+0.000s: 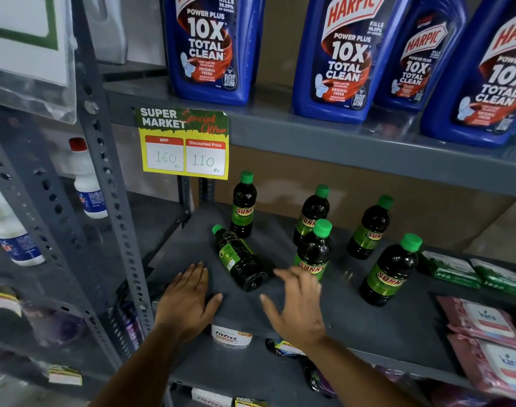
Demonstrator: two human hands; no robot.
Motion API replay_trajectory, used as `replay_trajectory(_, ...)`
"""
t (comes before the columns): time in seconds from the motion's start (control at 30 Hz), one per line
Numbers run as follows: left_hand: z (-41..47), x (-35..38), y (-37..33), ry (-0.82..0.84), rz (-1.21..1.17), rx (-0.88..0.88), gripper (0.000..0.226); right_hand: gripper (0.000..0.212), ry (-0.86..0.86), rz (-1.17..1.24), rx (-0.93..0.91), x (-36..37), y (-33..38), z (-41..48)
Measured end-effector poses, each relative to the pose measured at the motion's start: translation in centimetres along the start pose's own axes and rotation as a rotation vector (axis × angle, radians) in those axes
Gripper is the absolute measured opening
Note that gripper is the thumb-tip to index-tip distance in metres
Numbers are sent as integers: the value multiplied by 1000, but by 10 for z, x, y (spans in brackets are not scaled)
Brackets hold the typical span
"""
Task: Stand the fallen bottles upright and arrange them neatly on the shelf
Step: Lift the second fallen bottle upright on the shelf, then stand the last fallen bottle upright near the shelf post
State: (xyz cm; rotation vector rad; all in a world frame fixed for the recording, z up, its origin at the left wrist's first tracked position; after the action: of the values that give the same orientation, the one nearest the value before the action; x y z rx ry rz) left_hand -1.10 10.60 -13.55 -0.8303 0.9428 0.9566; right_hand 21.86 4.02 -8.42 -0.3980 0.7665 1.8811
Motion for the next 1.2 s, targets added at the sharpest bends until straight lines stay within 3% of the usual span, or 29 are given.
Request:
replay_trajectory(0.1,-1,-1,-1,18,-4,12,83,56,244,59,29,17,17,14)
replay_trajectory(0.23,-2,-3,-1,27,-2,14,79,68,504,88,275,40,29,39)
replay_trajectory(0.37,-2,-2,-1,9,9,19,73,79,623,69,426,55,34,57)
replay_trajectory(0.63,0,-2,-1,-2,30,11,71,85,788,-148,526,82,36,68)
replay_trajectory(0.77,-2,-2,0,-7,-13,5,74,78,730,-62,665,85,31,63)
replay_trajectory(1.0,-1,0,2,-24,-38,8,77,74,306,292,688,81,29,45)
replay_trajectory(1.2,-2,0,1,-55,-24,13,76,98,358,235,602,85,32,34)
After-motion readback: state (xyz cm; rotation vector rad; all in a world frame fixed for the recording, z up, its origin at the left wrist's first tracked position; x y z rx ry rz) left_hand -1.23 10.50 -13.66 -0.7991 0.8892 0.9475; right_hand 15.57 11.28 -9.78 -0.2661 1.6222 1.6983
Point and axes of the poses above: each hand's wrist, its own z-axis towards the middle knuckle, its own x-axis out of the palm, y = z × x, the point moved 3 cm from there along z, towards the middle knuckle, and after that the axes turned 8 degrees about -y, right-handed, at the moved point
